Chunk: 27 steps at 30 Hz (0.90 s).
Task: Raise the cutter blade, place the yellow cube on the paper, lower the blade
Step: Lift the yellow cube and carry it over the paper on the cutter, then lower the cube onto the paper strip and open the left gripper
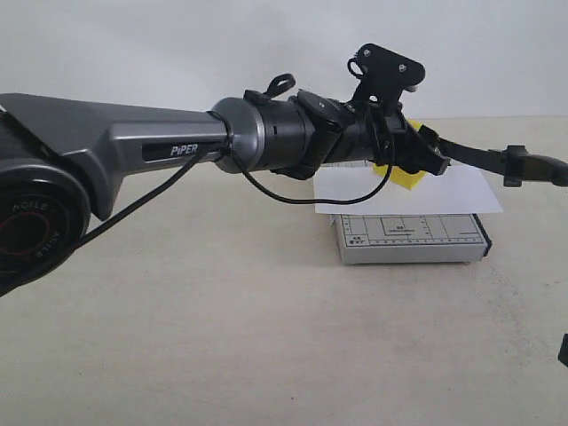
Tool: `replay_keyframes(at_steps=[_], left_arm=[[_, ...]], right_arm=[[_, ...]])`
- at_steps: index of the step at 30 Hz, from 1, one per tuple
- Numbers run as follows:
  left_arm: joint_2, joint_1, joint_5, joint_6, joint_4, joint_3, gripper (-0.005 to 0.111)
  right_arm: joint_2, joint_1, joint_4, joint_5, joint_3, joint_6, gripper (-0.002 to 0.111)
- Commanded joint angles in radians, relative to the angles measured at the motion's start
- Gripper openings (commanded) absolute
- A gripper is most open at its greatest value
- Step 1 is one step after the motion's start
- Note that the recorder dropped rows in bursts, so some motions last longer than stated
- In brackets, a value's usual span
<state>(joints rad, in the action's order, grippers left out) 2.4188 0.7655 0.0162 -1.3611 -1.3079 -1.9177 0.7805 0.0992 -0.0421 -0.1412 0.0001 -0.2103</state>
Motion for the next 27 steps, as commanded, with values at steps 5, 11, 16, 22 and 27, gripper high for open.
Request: replay_keyframes(at_steps=[5,11,16,22,27], left_arm=[[-0.005,0.002,0.033,0.006,0.031,0.041,0.005],[-0.005,0.002,0.053,0.006,0.078,0.055,0.005],[-0.005,0.002,0.033,0.006,0.078,0.055,0.010],[-0.005,0.002,0.055,0.006,0.078,0.055,0.059],[-0.005,0.002,0.055,0.006,0.076,0.055,0.091]], right_arm=[[0.000,0.001,0.004,-0.003,0.000,0.003,0.000],[0.000,0.001,0.004,-0.003,0.000,0.003,0.000],[0.000,0.001,0.004,-0.003,0.000,0.003,0.000],[0.000,0.001,0.004,-0.003,0.000,0.003,0.000],[0.000,0.001,0.004,-0.003,0.000,0.003,0.000]])
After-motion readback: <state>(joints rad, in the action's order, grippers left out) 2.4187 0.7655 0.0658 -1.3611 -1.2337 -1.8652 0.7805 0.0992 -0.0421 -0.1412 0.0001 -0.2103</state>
